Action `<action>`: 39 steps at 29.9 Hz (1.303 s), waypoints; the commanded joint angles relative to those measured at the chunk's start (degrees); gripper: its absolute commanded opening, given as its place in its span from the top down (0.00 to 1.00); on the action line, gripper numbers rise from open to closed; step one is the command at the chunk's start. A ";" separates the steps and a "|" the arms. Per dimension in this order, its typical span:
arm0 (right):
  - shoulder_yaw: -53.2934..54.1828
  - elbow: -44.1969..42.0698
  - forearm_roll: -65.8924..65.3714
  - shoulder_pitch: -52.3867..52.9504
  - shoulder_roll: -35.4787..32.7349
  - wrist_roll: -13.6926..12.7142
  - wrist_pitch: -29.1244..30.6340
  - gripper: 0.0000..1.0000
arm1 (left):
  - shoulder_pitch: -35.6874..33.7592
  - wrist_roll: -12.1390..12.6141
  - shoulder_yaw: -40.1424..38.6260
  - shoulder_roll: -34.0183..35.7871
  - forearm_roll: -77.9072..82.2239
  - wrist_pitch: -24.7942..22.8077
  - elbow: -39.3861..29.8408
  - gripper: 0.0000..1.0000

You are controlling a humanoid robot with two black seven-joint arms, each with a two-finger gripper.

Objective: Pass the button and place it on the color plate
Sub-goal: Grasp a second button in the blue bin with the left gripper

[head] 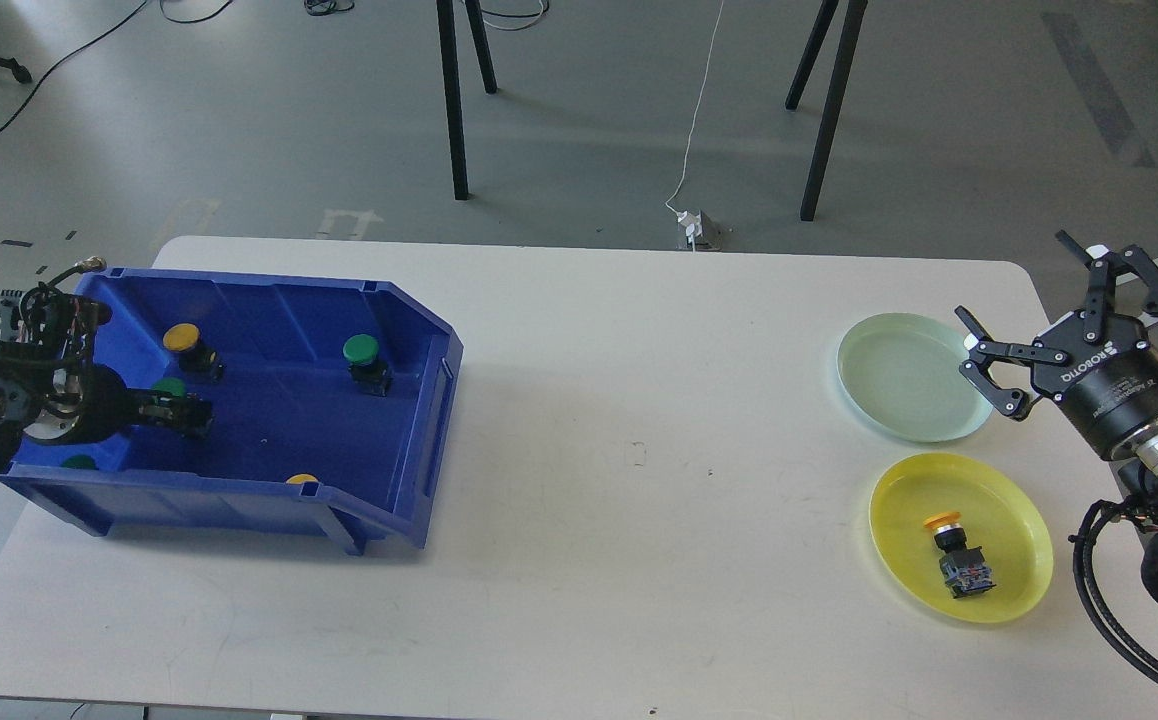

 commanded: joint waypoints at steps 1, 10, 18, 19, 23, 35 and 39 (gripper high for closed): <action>0.02 0.00 -0.07 -0.03 0.00 0.00 -0.01 0.01 | -0.08 0.01 -0.07 -0.07 -0.46 0.22 0.13 0.37; 0.02 0.00 0.02 -0.12 0.00 0.00 -0.01 0.01 | -0.08 0.01 0.02 -0.07 -0.37 0.30 0.22 0.67; 0.02 0.00 -0.07 -0.30 0.00 0.09 -0.01 0.01 | 0.01 0.01 0.11 0.37 -0.20 0.04 -0.31 0.88; 0.02 0.00 -0.07 -0.47 0.00 0.09 -0.01 0.01 | 0.01 0.01 0.11 0.37 -0.29 0.04 -0.31 0.89; 0.29 0.00 -0.07 -0.47 0.00 0.09 -0.01 0.01 | -0.43 0.01 0.02 0.11 -0.29 -0.40 -0.92 0.89; 0.20 -0.08 -0.07 -0.47 0.35 0.09 -0.01 0.01 | -1.92 0.01 -2.70 20.75 -10.64 -6.43 -34.03 0.89; 0.20 -0.08 -0.15 -0.47 0.35 0.09 -0.01 0.01 | -3.51 0.01 -5.86 25.94 -17.67 -6.43 -44.67 0.89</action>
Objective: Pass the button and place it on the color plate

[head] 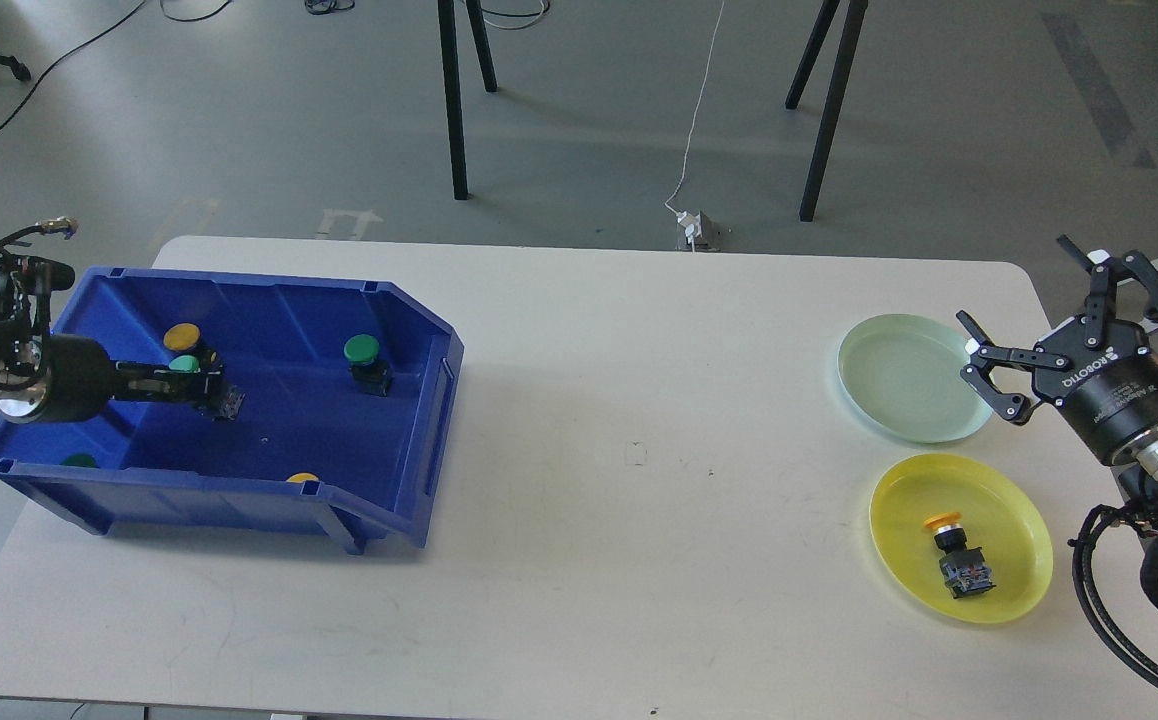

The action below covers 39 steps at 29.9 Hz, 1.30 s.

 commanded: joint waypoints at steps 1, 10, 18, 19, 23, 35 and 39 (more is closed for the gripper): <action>-0.02 0.10 -0.09 0.02 0.01 -0.01 0.00 0.01 | -1.09 -0.01 -3.85 4.15 -6.93 -0.08 -9.63 0.89; 1.91 2.82 -8.94 0.37 -0.60 0.96 0.18 0.01 | -1.00 -0.01 -14.23 -2.15 -27.50 -0.08 -19.94 0.89; -2.12 8.27 -21.44 3.79 -1.75 3.50 -0.35 0.01 | -0.39 -0.01 -13.97 -15.17 -33.75 -0.08 -19.06 0.89; -4.05 8.97 -21.71 4.67 -1.75 4.64 -0.35 0.01 | -0.13 -0.01 -13.97 -16.84 -33.75 -0.08 -18.45 0.89; -11.52 10.38 -23.20 8.88 -1.57 6.67 -0.44 0.01 | 1.63 -0.01 -14.32 -20.72 -34.19 -0.08 -16.07 0.89; -36.84 5.64 -27.51 32.70 5.28 14.66 -6.58 0.01 | 1.63 -0.01 -14.14 -21.07 -35.69 -0.08 -15.72 0.88; -39.57 2.13 -27.51 37.45 9.41 15.11 -6.76 0.01 | 1.63 -0.01 -14.14 -21.07 -35.69 -0.08 -15.72 0.88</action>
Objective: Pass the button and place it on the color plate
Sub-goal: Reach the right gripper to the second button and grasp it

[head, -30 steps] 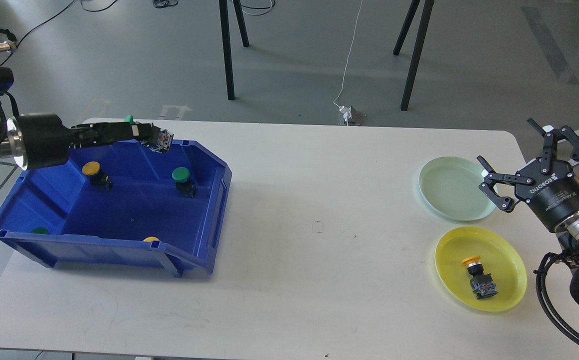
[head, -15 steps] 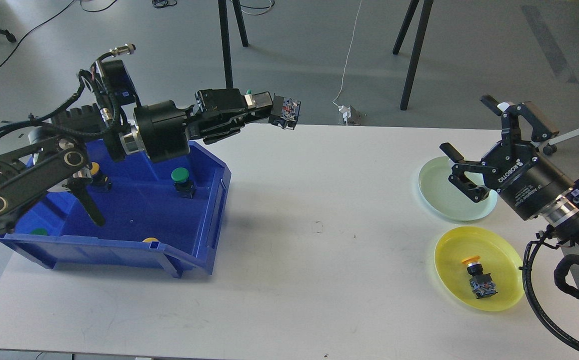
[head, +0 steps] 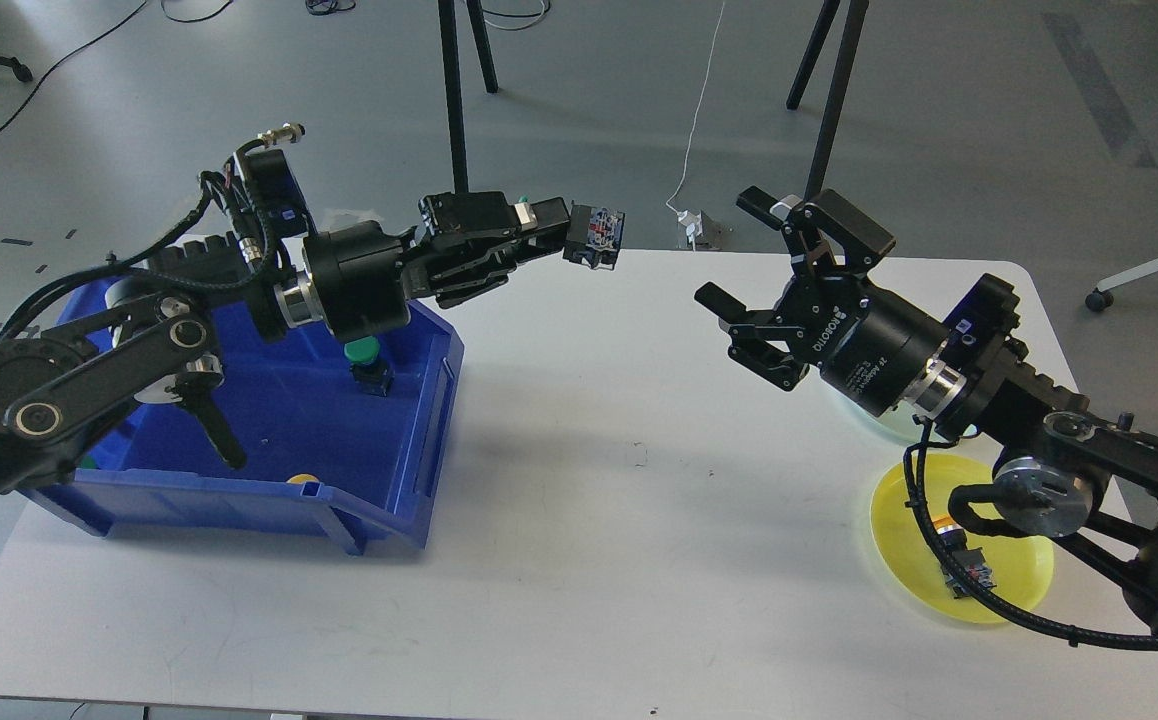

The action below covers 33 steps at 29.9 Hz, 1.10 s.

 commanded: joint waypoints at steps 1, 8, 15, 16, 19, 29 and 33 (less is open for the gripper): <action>-2.83 -3.61 -0.08 4.18 3.90 0.41 -0.32 0.01 | -0.03 0.01 0.00 -0.03 0.01 0.00 -0.01 0.88; -6.27 -6.16 -0.17 6.74 8.12 0.41 -0.32 0.01 | -0.03 0.01 -0.09 -0.03 -0.08 0.00 -0.01 0.88; -6.62 -7.13 -0.08 7.62 10.06 0.50 -0.32 0.03 | -0.03 0.01 -0.09 -0.03 -0.08 0.00 0.08 0.88; -6.62 -7.13 -0.08 7.79 10.23 0.50 -0.32 0.05 | -0.03 0.01 -0.09 -0.03 -0.08 0.00 0.08 0.88; -6.62 -7.13 0.00 7.97 10.41 0.58 -0.40 0.09 | -0.03 0.01 -0.09 -0.03 -0.08 0.00 0.08 0.88; -6.71 -7.13 -0.17 8.67 10.41 1.20 -0.32 0.49 | -0.03 0.01 -0.09 -0.03 -0.08 0.00 0.08 0.88; -6.71 -7.13 -0.26 8.67 10.23 1.72 -0.14 0.72 | -0.03 0.01 -0.09 -0.03 -0.08 0.00 0.69 0.88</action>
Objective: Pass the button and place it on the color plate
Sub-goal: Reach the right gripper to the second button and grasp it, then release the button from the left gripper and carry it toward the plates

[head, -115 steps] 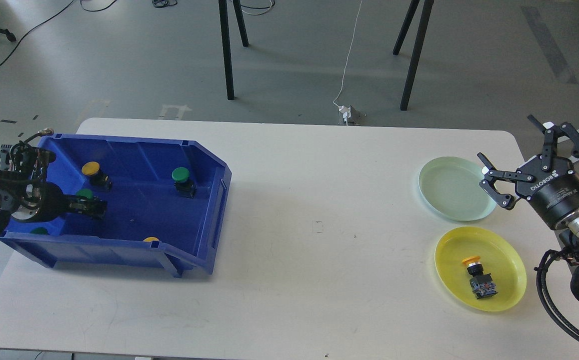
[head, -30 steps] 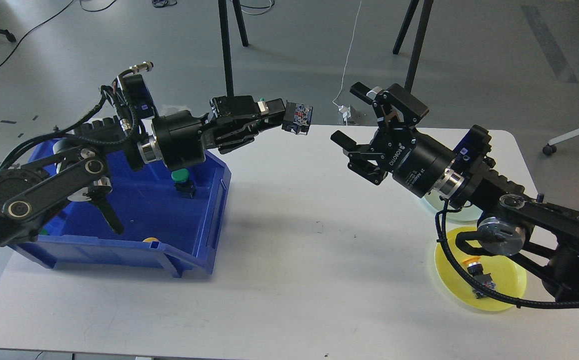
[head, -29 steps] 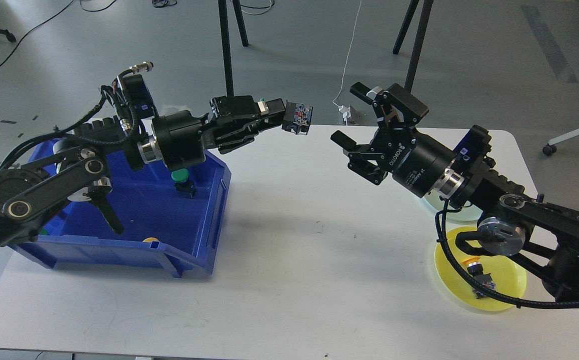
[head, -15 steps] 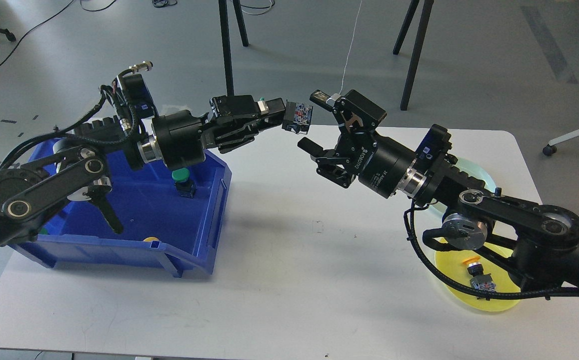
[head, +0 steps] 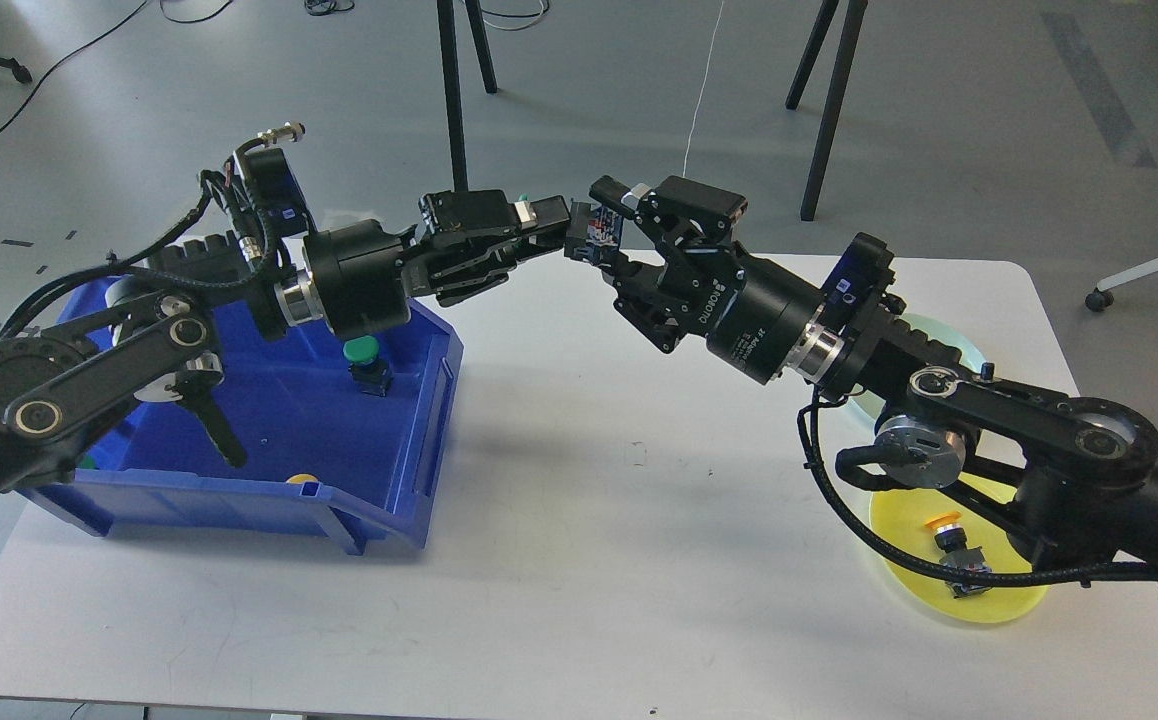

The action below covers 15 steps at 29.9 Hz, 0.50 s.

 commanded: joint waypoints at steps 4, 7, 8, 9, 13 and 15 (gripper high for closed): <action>0.06 0.00 -0.06 -0.10 -0.09 0.70 -0.06 0.81 | 0.01 0.00 0.00 -0.17 0.01 0.00 0.58 0.88; 0.06 0.00 -0.06 -0.10 -0.27 0.70 -0.06 0.84 | 0.01 0.00 0.00 -0.17 0.01 0.00 0.58 0.88; 0.06 0.00 -0.06 -0.10 -0.35 0.79 -0.06 0.86 | 0.01 0.00 0.00 -0.17 0.01 0.00 0.58 0.88; 0.06 0.00 -0.06 -0.10 -0.36 0.79 -0.06 0.87 | 0.01 0.00 0.00 -0.17 0.01 0.00 0.58 0.88; 0.06 0.00 -0.06 -0.10 -0.53 0.87 -0.06 0.90 | 0.01 0.00 0.00 -0.17 -0.08 0.00 0.58 0.70; 0.06 0.09 -0.06 -0.10 -0.79 0.79 -0.06 0.91 | 0.01 0.00 -0.08 -0.26 -0.16 0.00 0.58 0.35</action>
